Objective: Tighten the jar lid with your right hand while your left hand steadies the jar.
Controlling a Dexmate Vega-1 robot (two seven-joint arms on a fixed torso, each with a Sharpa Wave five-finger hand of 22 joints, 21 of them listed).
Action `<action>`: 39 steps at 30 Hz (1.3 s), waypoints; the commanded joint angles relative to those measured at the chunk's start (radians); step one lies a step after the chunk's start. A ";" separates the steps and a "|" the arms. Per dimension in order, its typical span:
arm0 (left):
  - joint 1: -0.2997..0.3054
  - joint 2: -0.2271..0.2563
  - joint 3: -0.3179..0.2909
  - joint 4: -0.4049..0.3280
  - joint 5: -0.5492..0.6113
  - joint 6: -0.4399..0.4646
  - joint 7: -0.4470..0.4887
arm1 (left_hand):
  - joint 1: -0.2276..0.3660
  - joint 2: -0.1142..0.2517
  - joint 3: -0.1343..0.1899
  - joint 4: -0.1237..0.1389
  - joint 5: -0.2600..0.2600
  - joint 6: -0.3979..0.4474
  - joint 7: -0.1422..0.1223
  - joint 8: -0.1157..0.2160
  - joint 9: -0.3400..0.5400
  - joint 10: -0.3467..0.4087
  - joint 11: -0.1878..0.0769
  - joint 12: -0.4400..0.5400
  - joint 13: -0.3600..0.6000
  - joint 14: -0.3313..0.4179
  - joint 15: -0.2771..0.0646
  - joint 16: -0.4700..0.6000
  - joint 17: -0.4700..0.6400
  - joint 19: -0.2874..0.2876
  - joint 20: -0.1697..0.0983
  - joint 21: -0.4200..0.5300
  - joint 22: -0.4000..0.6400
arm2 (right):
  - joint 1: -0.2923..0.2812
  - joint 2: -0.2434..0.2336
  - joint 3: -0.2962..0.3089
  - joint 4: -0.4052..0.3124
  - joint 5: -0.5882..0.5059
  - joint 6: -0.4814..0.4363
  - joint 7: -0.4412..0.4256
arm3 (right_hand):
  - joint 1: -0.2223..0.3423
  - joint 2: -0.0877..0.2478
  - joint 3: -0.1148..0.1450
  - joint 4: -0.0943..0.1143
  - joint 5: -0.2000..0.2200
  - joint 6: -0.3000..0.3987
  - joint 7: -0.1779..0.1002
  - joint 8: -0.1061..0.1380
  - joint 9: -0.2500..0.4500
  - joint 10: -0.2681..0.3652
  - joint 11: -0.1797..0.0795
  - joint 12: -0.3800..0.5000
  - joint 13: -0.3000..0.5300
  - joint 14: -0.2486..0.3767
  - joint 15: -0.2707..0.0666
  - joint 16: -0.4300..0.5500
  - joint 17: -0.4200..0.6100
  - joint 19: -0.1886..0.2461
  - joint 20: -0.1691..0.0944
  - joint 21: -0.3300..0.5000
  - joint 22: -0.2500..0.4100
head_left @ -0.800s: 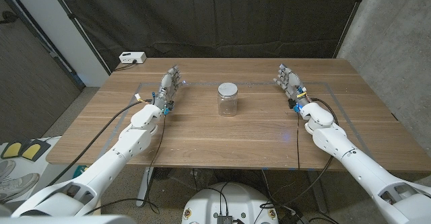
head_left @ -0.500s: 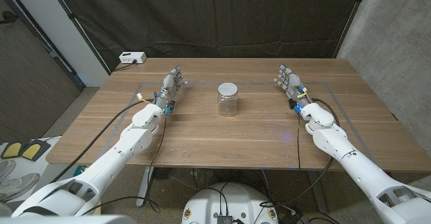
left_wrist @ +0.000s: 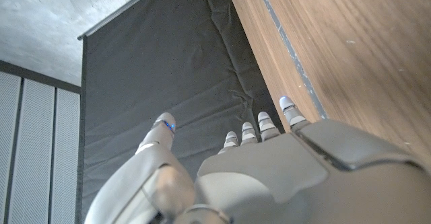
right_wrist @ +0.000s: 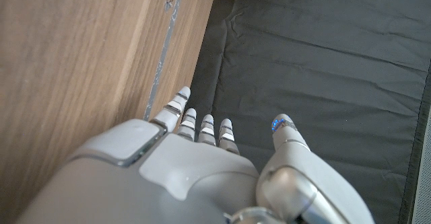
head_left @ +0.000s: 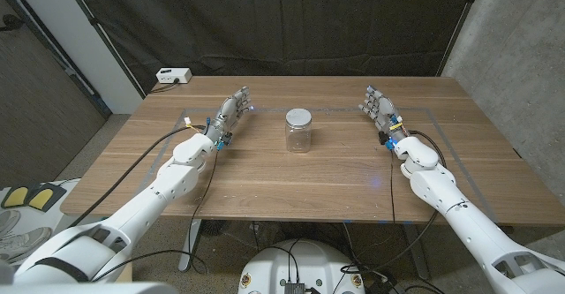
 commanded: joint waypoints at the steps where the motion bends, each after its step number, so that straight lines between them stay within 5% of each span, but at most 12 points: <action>1: -0.066 0.002 0.041 0.104 0.037 -0.089 -0.190 | 0.009 -0.052 -0.016 -0.030 0.003 -0.012 0.013 0.001 0.006 -0.002 0.031 -0.001 0.004 0.009 0.009 0.003 0.004 -0.002 0.012 -0.011 0.005 | -0.063 0.004 0.030 -0.104 -0.040 -0.039 -0.042 | 0.007 0.001 0.001 -0.002 0.004 0.000 -0.004 0.006 0.001 0.011 0.004 0.006 0.004 -0.002 0.007 0.004 0.005 0.002 0.006 0.007 0.002; 6: -0.081 -0.004 0.044 0.143 0.025 -0.120 -0.260 | 0.017 -0.091 -0.038 -0.048 0.012 0.000 0.027 0.002 0.006 0.009 0.062 0.001 0.005 0.003 0.015 -0.001 0.005 -0.001 0.008 -0.019 0.006 | -0.089 0.002 0.032 -0.149 -0.054 -0.053 -0.069 | 0.006 0.001 0.000 -0.002 0.004 0.001 -0.003 0.006 0.001 0.013 0.007 0.006 0.004 0.000 0.007 0.004 0.005 0.002 0.006 0.007 0.002; 13: -0.092 0.010 0.052 0.167 0.037 -0.159 -0.332 | 0.036 -0.130 -0.060 -0.065 0.029 0.013 0.044 0.004 0.006 0.015 0.071 0.002 0.006 0.001 0.031 -0.003 0.005 0.005 0.000 -0.024 0.006 | -0.128 -0.001 0.031 -0.207 -0.068 -0.065 -0.104 | 0.005 0.000 -0.001 -0.002 0.004 0.001 -0.004 0.006 0.001 0.014 0.008 0.006 0.004 -0.001 0.008 0.004 0.005 0.002 0.005 0.007 0.002; 14: -0.093 0.014 0.053 0.165 0.041 -0.163 -0.338 | 0.053 -0.146 -0.072 -0.075 0.041 0.014 0.046 0.004 0.007 0.007 0.033 -0.002 0.007 0.003 0.033 -0.003 0.005 0.008 0.002 -0.029 0.006 | -0.134 -0.001 0.031 -0.215 -0.071 -0.066 -0.110 | 0.005 0.000 -0.001 -0.002 0.004 0.002 -0.004 0.006 0.001 0.014 0.008 0.006 0.004 -0.001 0.008 0.004 0.005 0.002 0.005 0.007 0.002; 15: -0.094 0.017 0.055 0.165 0.044 -0.167 -0.344 | 0.055 -0.147 -0.073 -0.076 0.043 0.014 0.048 0.004 0.007 0.007 0.030 -0.002 0.007 0.003 0.034 -0.003 0.005 0.008 0.004 -0.029 0.006 | -0.140 -0.001 0.031 -0.223 -0.072 -0.066 -0.113 | 0.004 0.000 -0.001 -0.002 0.004 0.002 -0.003 0.006 0.001 0.015 0.008 0.006 0.004 0.000 0.008 0.004 0.005 0.002 0.005 0.007 0.002; 20: -0.103 0.026 0.065 0.171 0.056 -0.189 -0.389 | 0.071 -0.154 -0.081 -0.082 0.053 0.013 0.060 0.003 0.007 0.005 0.033 -0.004 0.007 -0.003 0.035 -0.006 0.005 0.010 0.008 -0.033 0.005 | -0.173 -0.004 0.031 -0.263 -0.080 -0.070 -0.138 | 0.003 0.000 -0.002 -0.001 0.004 0.002 -0.004 0.006 0.001 0.016 0.009 0.006 0.004 -0.001 0.008 0.004 0.006 0.002 0.006 0.007 0.002; 23: -0.111 0.034 0.075 0.170 0.071 -0.204 -0.412 | 0.097 -0.157 -0.090 -0.088 0.068 0.007 0.062 0.001 0.007 0.007 0.031 -0.004 0.007 -0.004 0.026 -0.006 0.004 0.017 -0.026 -0.035 0.005 | -0.192 -0.006 0.032 -0.284 -0.085 -0.067 -0.152 | 0.002 0.000 -0.003 -0.001 0.004 0.002 -0.003 0.006 0.001 0.017 0.008 0.006 0.004 -0.001 0.008 0.004 0.006 0.002 0.005 0.007 0.002; 32: -0.112 0.072 0.099 0.123 0.124 -0.220 -0.429 | 0.170 -0.152 -0.105 -0.095 0.099 0.036 0.084 0.015 0.011 -0.006 0.027 -0.008 0.010 -0.020 0.023 -0.010 0.003 0.022 -0.024 -0.047 0.004 | -0.257 -0.015 0.040 -0.350 -0.095 -0.063 -0.195 | -0.002 -0.001 -0.006 0.001 0.004 0.003 -0.003 0.006 0.001 0.019 0.008 0.006 0.004 -0.001 0.009 0.005 0.007 0.002 0.005 0.008 0.002; 39: -0.112 0.122 0.125 0.054 0.197 -0.209 -0.416 | 0.296 -0.133 -0.107 -0.095 0.117 0.014 0.009 0.013 0.021 -0.015 -0.006 -0.005 0.018 -0.024 0.039 -0.005 0.005 0.040 0.011 -0.061 0.004 | -0.298 -0.018 0.045 -0.382 -0.098 -0.049 -0.217 | -0.006 -0.001 -0.008 0.004 0.003 0.006 -0.005 0.007 0.001 0.022 0.008 0.006 0.004 0.000 0.011 0.005 0.008 0.001 0.006 0.007 0.002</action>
